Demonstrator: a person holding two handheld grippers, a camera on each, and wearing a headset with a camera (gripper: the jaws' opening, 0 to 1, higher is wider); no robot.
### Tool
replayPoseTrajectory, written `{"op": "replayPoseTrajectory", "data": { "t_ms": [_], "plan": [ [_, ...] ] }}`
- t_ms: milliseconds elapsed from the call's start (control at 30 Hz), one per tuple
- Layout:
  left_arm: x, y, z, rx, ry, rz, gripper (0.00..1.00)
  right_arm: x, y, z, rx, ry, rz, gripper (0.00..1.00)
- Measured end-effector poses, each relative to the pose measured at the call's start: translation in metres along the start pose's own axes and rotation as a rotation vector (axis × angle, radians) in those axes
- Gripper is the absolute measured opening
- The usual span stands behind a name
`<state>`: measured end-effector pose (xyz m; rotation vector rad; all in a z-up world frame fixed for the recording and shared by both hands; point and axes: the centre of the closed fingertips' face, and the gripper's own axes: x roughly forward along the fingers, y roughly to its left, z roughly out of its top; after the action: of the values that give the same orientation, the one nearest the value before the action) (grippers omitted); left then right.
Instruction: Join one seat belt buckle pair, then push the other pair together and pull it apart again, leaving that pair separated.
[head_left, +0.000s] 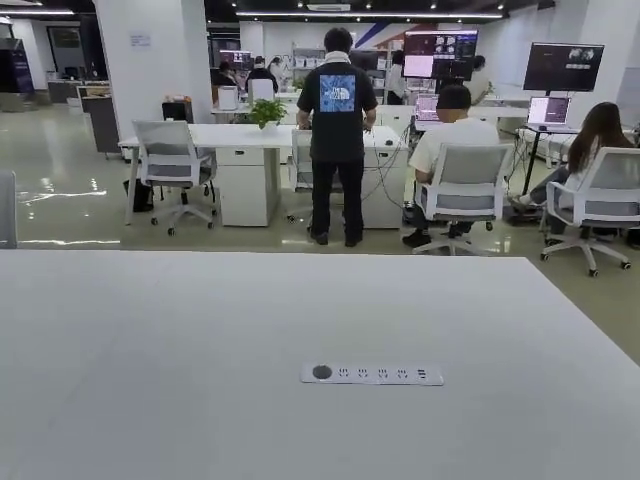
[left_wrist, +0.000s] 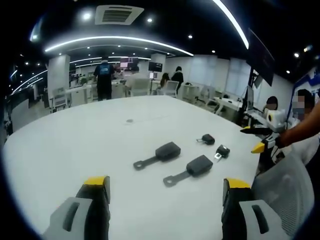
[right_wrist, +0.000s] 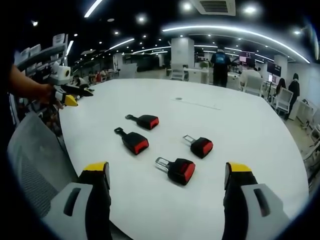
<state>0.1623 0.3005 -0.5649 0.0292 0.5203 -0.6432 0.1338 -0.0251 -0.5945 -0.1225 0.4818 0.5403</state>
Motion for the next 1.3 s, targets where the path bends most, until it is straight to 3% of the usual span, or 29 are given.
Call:
{"op": "replayPoseTrajectory", "data": {
  "t_ms": [1067, 1300],
  "plan": [
    [0.0002, 0.0049, -0.0016, -0.003, 0.002, -0.003, 0.96, 0.0051, -0.0019, -0.0027, 0.006, 0.006, 0.003, 0.96],
    [0.0029, 0.0013, -0.0005, 0.004, 0.007, -0.015, 0.96, 0.0057, -0.0008, -0.0028, 0.002, 0.011, 0.006, 0.96]
  ]
}}
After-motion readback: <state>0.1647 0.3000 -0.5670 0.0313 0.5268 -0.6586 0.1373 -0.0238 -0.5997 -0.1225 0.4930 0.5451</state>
